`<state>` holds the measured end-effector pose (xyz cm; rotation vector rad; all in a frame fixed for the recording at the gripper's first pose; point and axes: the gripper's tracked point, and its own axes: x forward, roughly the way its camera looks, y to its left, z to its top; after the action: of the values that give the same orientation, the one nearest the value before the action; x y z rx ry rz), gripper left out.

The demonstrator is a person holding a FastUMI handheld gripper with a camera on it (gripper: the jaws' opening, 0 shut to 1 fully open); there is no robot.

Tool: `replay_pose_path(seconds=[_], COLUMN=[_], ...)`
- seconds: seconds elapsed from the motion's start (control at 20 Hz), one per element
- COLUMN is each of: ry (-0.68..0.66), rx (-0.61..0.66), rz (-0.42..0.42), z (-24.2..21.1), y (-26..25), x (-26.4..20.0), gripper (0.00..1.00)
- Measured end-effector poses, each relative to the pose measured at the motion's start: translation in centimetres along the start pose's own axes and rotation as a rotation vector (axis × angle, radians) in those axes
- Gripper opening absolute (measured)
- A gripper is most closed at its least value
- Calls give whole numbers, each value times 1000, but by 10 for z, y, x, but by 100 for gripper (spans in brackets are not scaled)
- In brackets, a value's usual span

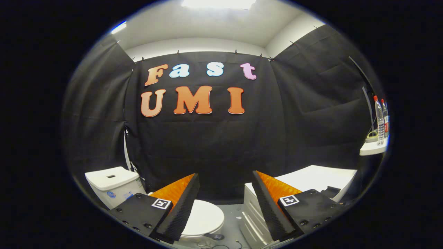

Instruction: Open the toilet lid.

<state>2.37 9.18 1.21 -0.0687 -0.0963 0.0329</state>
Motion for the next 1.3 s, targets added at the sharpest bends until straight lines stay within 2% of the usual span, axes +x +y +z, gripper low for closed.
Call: replay_pose_path(seconds=[0.1,0.2,0.3,0.4,0.55,0.8,0.95,1.05,1.15,1.3], ry=[18,70,204,251,270,451,494,440,540,586], rx=[79,194,326,442,524,665,759,800,878,946], rz=[-20,-28,-20,-44,-106,-152,-219,-286,-281,-321], z=[-16,-50,-101,-130,-165,-245,-278,-297,-316,-337], y=[11,20,31,23,1,1,-14,-36,-27,-33], x=[11,13,2,4,9,-11,-3,13,-8,-11], gripper=[98,98,98,98,98,98,98,98,98,98])
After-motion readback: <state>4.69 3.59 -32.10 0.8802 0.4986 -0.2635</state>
